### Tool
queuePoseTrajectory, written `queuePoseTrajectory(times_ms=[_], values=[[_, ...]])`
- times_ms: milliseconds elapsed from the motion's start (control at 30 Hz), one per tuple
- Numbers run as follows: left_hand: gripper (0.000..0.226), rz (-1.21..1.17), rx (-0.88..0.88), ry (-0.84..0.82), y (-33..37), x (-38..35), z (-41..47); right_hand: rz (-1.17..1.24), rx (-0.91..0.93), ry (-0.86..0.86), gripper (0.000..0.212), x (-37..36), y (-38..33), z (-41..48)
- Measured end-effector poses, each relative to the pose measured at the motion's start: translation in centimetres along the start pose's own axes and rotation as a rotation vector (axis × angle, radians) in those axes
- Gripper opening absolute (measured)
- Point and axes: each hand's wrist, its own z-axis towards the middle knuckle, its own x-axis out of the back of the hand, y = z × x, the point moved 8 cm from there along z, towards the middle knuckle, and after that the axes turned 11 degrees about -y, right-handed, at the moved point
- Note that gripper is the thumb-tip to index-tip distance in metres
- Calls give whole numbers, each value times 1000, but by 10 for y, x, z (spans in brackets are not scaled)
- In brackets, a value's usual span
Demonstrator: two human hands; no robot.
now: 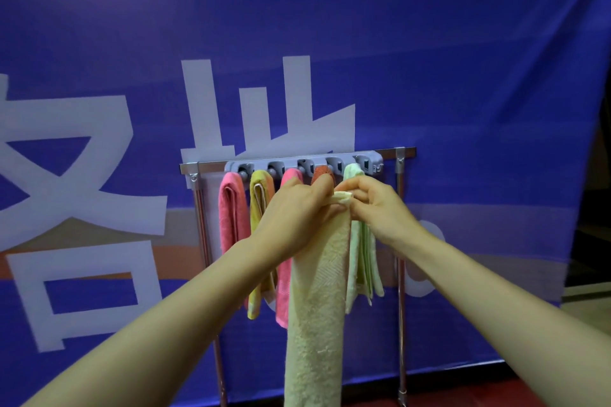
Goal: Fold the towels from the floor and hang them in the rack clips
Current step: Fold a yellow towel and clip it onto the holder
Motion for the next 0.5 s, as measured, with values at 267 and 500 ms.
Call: queuePoseTrajectory(times_ms=[267,500], values=[[45,-64,55,-31,-6,-1,-1,282,-87,-99,27,-8,3,-8],[30,-388,128,-185,-16,-12,0,159,-52,-12,10,2,-1,-6]])
